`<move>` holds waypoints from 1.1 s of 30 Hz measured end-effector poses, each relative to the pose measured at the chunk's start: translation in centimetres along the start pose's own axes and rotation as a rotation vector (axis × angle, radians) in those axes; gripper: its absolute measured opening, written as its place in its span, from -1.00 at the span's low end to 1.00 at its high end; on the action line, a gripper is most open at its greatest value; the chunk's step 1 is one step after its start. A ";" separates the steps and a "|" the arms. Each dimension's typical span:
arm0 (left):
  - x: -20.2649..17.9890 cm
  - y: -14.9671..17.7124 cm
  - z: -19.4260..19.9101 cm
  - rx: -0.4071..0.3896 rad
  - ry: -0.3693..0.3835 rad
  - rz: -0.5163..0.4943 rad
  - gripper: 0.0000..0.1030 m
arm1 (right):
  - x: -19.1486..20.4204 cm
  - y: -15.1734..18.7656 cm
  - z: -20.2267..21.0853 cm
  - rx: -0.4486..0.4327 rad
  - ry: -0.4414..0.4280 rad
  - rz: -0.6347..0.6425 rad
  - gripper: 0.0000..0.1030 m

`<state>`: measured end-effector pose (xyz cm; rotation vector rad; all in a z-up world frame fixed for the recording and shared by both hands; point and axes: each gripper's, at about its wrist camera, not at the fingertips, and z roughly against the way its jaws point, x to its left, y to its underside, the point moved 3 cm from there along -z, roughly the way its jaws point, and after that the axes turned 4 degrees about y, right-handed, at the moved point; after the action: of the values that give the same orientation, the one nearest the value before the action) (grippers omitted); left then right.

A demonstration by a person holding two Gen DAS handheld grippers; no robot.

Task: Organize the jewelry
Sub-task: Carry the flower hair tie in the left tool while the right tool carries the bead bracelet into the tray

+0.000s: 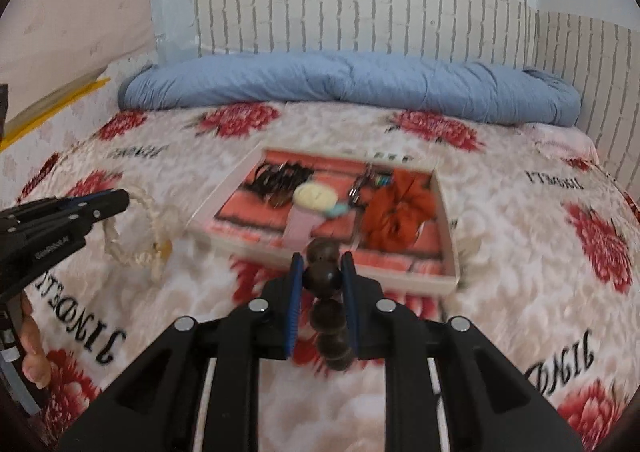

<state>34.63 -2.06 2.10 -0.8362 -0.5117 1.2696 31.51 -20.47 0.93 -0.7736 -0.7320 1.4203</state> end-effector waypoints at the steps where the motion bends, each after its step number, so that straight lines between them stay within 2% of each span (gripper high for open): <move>1: -0.4 -0.6 -0.5 -0.004 0.004 -0.003 -0.85 | -0.5 -0.6 -0.3 -0.007 -0.004 -0.007 -0.62; 5: -1.9 -2.5 -2.9 -0.020 0.004 -0.019 -0.84 | -2.2 -2.7 -2.3 -0.023 -0.017 -0.013 -0.62; 9: -2.9 -3.6 -6.3 -0.015 0.010 -0.027 -0.84 | -3.4 -3.3 -5.2 -0.017 -0.018 -0.004 -0.62; 18: -1.7 -2.0 -14.7 0.067 -0.025 -0.021 -0.84 | -7.7 -1.7 -11.9 0.026 0.004 -0.081 -0.62; 23: -0.6 -1.2 -16.9 0.097 -0.084 -0.045 -0.82 | -9.0 0.1 -14.5 0.071 0.064 -0.085 -0.62; 33: 0.9 -0.4 -18.5 0.128 -0.095 -0.008 -0.73 | -9.1 1.4 -17.3 0.124 0.093 -0.088 -0.62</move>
<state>48.90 -6.05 -9.03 -0.6684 -0.5030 1.3255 44.73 -30.10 -9.92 -0.6977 -0.5933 1.3284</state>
